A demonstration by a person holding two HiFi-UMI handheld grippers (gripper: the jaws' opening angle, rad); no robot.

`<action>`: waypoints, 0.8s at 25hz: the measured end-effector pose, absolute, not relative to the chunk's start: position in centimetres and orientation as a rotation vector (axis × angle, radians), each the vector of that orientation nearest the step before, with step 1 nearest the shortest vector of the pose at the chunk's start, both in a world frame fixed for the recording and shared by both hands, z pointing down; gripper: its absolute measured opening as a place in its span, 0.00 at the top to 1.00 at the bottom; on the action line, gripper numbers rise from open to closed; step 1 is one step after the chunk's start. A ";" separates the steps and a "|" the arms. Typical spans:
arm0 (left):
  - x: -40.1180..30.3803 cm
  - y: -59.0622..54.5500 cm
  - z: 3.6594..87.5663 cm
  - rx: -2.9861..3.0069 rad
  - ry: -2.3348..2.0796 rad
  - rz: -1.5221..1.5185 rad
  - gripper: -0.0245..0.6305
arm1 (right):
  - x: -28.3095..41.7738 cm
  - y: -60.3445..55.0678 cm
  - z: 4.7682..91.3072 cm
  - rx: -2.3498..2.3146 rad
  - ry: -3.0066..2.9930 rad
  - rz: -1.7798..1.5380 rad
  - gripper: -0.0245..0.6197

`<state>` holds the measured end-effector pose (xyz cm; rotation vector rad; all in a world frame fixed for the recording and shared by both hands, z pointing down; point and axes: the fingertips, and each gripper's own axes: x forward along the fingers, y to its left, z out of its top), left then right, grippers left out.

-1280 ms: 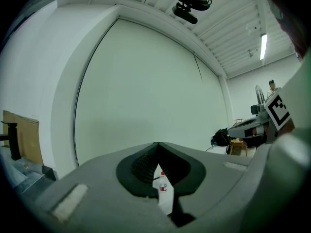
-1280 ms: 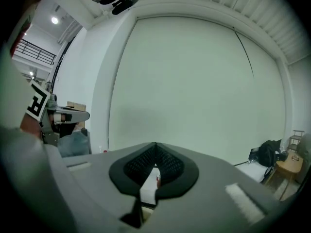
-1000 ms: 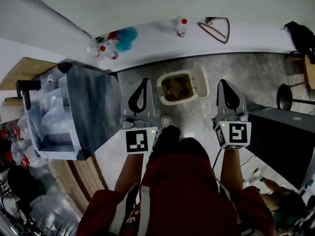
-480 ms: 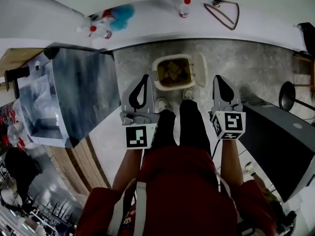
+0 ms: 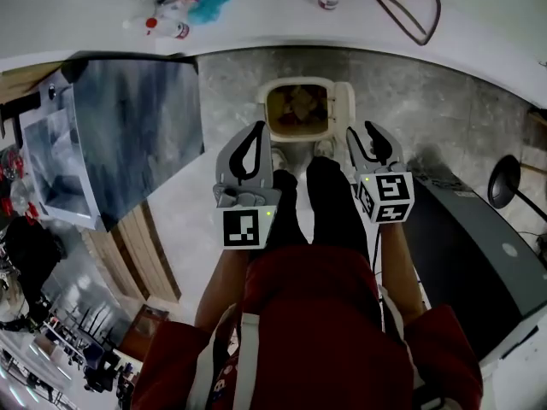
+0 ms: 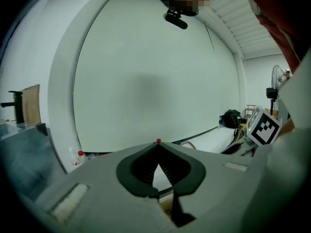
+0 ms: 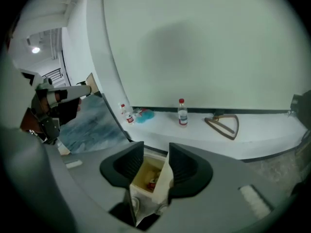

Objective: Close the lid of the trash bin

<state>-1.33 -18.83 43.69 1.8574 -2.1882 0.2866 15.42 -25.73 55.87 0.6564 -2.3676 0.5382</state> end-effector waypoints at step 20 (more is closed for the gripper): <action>1.1 -19.3 47.5 1.651 -2.205 0.412 0.96 | 14.9 -24.0 64.6 0.313 -2.251 0.765 0.63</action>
